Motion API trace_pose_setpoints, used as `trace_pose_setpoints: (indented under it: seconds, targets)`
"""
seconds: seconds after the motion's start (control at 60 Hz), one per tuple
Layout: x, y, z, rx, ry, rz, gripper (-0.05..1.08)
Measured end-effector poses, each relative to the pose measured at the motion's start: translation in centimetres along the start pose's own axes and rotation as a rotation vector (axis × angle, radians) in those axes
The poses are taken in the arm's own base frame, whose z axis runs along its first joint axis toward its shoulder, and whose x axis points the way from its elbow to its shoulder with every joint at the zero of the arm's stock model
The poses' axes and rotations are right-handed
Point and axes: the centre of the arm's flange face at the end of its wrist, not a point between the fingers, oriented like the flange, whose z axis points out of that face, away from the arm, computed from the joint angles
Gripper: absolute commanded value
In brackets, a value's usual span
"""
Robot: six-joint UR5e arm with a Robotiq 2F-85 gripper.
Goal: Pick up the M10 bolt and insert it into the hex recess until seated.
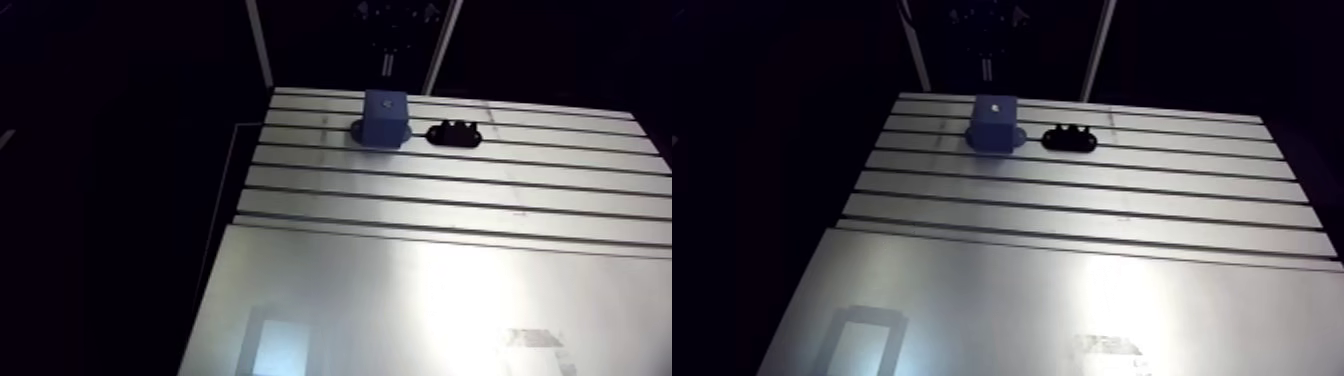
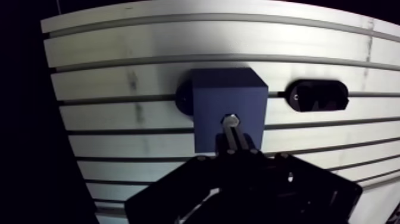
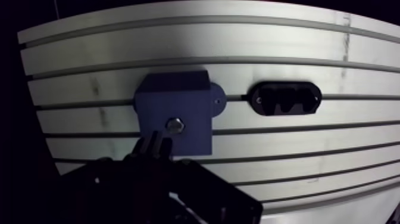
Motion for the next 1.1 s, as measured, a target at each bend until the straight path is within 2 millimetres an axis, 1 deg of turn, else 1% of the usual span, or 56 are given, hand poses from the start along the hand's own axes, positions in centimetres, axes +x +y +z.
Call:
trace_pose_setpoints:
  seconds: [0.6, 1.1]
  targets:
    - [0.0, 0.1, 0.7, -0.003, -0.003, -0.001, 1.08]
    - [-0.3, 0.5, 2.1, -0.003, -0.028, -0.003, 1.08]
